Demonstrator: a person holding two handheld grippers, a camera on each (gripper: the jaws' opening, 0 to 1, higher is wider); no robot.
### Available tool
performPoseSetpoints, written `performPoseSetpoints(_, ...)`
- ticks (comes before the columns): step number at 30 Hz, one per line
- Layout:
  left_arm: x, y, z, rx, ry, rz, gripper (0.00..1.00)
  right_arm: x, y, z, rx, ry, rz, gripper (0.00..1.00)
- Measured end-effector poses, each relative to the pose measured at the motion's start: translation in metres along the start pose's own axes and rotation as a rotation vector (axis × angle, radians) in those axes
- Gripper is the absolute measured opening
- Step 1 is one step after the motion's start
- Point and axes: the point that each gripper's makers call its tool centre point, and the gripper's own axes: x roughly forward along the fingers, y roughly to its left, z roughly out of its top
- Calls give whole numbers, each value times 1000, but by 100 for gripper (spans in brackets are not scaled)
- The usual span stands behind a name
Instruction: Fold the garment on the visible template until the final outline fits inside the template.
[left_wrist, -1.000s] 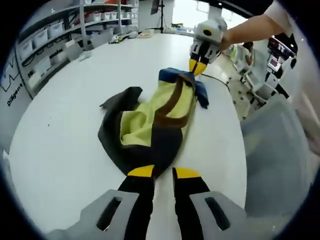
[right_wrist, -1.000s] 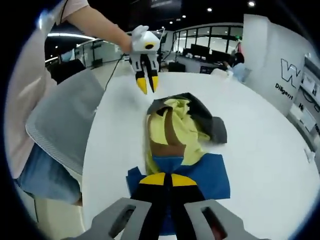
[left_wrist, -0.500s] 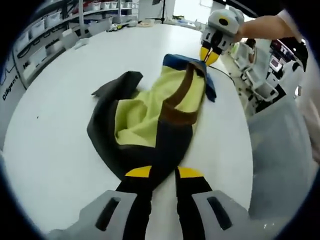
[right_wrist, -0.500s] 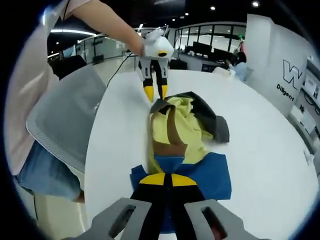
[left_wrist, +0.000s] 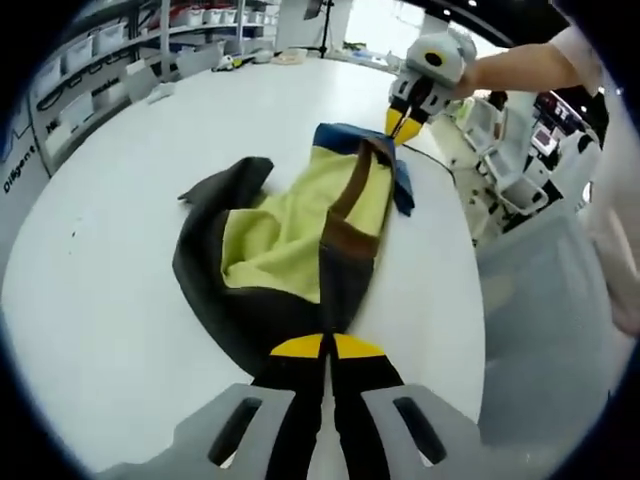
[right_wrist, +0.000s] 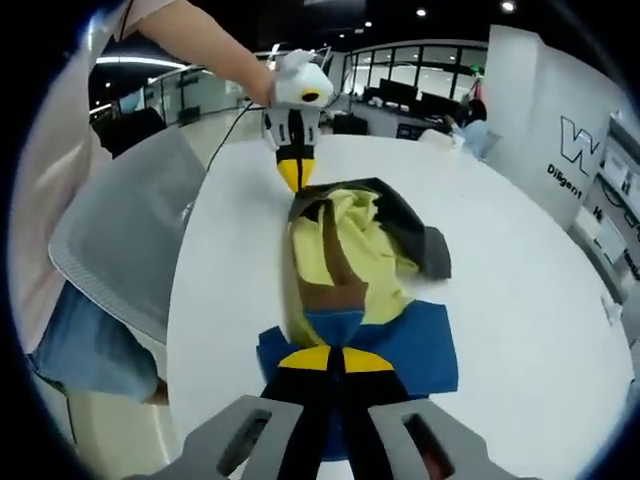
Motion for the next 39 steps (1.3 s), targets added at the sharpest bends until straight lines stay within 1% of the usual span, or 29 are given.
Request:
performPoseSetpoints(4,-14,-10,6,-20,-43,5,4,-7,-4,11,8,-27,-17,0)
performPoseSetpoints(6,-23,-15,9,-31,-66,12,4,-11,-7,20,8,-48,-24,0)
performPoseSetpoints(7,-27,-18,11,-41,-79,12,4,-11,-7,21,7,-49,-25,0)
performPoseSetpoints(8,-35,-23,14,-55,-99,13,4,-15,-9,28,-1,-62,-29,0)
performPoseSetpoints(9,-42,-27,16,-57,-116,21,4,-16,-10,31,-3,-69,-30,0)
performPoseSetpoints(11,-52,-34,17,-67,-132,26,4,-19,-11,40,-3,-86,-30,0)
performPoseSetpoints(12,-59,-39,18,-73,-146,27,4,-22,-11,48,-13,-100,-27,0)
performPoseSetpoints(13,-64,-44,18,-82,-154,26,4,-22,-12,50,-19,-103,-28,0)
performPoseSetpoints(16,-82,-65,17,-98,-167,8,4,-25,-9,65,-44,-129,-14,0)
performPoseSetpoints(19,-95,-79,15,-105,-178,9,4,-26,-3,76,-71,-142,6,0)
performPoseSetpoints(22,-110,-95,13,-121,-190,-9,4,-27,4,89,-95,-161,31,0)
performPoseSetpoints(25,-128,-117,11,-147,-201,-49,4,-26,14,105,-127,-183,65,0)
performPoseSetpoints(27,-134,-122,9,-159,-207,-59,4,-25,17,110,-137,-187,75,0)
performPoseSetpoints(28,-142,-130,10,-172,-216,-76,4,-24,23,120,-153,-202,93,0)
performPoseSetpoints(30,-154,-142,16,-193,-254,-107,4,-23,27,128,-166,-213,110,0)
performPoseSetpoints(31,-162,-151,25,-203,-297,-138,4,-23,28,132,-169,-220,116,0)
performPoseSetpoints(32,-168,-154,32,-211,-326,-153,4,-25,30,138,-161,-236,130,0)
performPoseSetpoints(33,-173,-155,41,-211,-368,-162,4,-26,30,141,-156,-251,133,0)
performPoseSetpoints(34,-175,-149,47,-207,-393,-143,4,-26,29,142,-153,-256,131,0)
performPoseSetpoints(35,-176,-138,50,-209,-410,-102,4,-25,25,142,-145,-255,123,0)
performPoseSetpoints(36,-174,-122,51,-209,-414,-52,4,-23,21,139,-143,-246,109,0)
performPoseSetpoints(37,-171,-113,50,-202,-406,-27,4,-22,14,136,-134,-234,91,0)
performPoseSetpoints(38,-167,-94,49,-192,-395,34,4,-21,11,135,-129,-233,83,0)
performPoseSetpoints(39,-164,-82,50,-194,-395,68,4,-20,-1,134,-101,-234,46,0)
